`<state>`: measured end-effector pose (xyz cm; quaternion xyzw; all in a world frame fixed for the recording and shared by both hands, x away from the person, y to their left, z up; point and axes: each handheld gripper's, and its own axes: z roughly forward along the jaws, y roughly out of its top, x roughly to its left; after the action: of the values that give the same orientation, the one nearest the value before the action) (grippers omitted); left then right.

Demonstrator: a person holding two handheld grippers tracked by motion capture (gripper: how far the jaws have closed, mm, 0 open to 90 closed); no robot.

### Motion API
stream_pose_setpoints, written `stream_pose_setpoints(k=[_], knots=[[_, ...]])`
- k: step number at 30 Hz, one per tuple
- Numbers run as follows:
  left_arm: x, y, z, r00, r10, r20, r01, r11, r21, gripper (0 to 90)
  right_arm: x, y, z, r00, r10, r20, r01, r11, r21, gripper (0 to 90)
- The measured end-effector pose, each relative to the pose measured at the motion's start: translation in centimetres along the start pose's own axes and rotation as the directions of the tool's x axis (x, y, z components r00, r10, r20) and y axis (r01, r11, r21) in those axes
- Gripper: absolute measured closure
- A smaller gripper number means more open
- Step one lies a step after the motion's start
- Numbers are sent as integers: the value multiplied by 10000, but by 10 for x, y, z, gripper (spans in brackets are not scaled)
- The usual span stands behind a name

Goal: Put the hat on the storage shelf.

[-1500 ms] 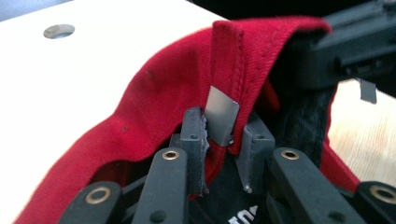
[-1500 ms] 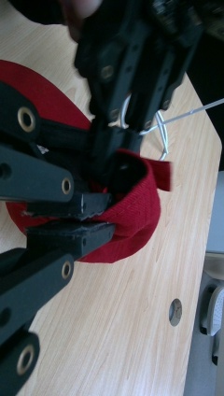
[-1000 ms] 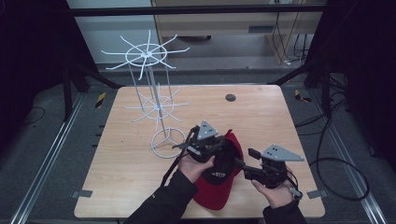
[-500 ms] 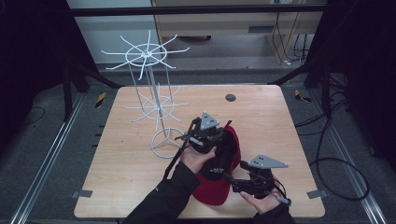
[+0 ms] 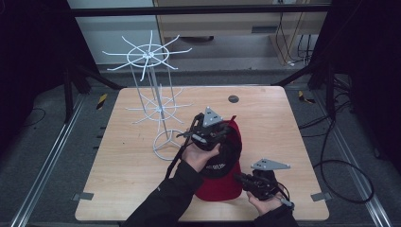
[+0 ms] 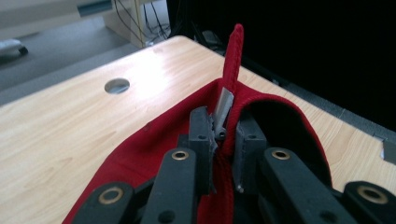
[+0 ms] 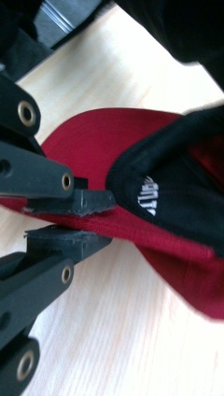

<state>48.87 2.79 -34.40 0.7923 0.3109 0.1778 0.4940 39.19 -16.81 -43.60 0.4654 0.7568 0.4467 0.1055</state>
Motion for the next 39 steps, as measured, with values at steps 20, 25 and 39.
stream_pose_setpoints(k=[20,25,39], knots=[[1,-10,-20,9999,-25,156,27,9999,-159,801,-24,32,-37,8829,-2584,3920,2765,9609,107,862],[6,-26,-24,9999,-72,115,72,10000,30,801,-23,32,-37,8759,-3040,3746,3246,9458,84,858],[24,-56,-34,9993,-352,-118,356,9985,419,802,-15,26,-28,9080,-2946,2980,3156,9486,-239,811]])
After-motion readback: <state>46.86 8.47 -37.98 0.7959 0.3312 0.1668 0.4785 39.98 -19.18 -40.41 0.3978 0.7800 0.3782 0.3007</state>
